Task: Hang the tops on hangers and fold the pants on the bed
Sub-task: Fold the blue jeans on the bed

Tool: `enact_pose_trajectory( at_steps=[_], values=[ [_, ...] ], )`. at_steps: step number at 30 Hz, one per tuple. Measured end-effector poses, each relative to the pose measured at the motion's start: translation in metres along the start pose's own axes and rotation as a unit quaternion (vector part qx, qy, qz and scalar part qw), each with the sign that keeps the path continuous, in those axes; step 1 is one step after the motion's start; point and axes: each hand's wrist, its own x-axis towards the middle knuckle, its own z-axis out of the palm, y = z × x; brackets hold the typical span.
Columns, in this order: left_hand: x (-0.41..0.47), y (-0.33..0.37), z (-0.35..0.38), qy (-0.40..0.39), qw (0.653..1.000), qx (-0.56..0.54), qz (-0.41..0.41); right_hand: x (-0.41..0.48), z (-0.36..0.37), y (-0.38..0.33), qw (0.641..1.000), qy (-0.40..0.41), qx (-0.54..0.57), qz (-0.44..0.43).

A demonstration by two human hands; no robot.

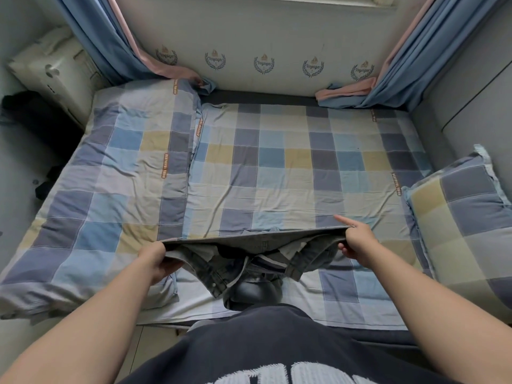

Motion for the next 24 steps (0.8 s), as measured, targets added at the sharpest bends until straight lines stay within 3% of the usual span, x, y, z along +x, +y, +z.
enact_pose_trajectory(
  at_steps=[6,11,14,16,18,22,24],
  values=[
    [-0.015,0.022,0.014,-0.104,0.987,-0.112,-0.053,-0.009,0.000,-0.015,0.984,-0.052,0.160,0.064],
    [-0.016,0.028,0.011,-0.154,0.966,-0.204,-0.046,-0.013,-0.005,-0.022,0.957,-0.122,0.254,0.064],
    [-0.014,0.026,0.010,-0.201,0.960,-0.196,-0.020,-0.014,-0.008,-0.018,0.946,-0.164,0.274,0.050],
    [-0.010,0.020,0.015,-0.167,0.977,-0.124,0.039,-0.014,-0.004,-0.016,0.955,-0.148,0.258,0.025],
    [-0.006,0.015,0.022,-0.091,0.983,-0.024,0.161,-0.014,-0.001,-0.018,0.977,-0.075,0.200,-0.021],
    [-0.012,0.027,0.031,0.054,0.931,0.120,0.341,-0.008,-0.008,-0.037,0.989,0.030,0.047,-0.140],
    [-0.023,0.047,0.040,0.108,0.898,0.172,0.391,-0.009,-0.016,-0.057,0.970,0.084,-0.056,-0.220]
  ],
)
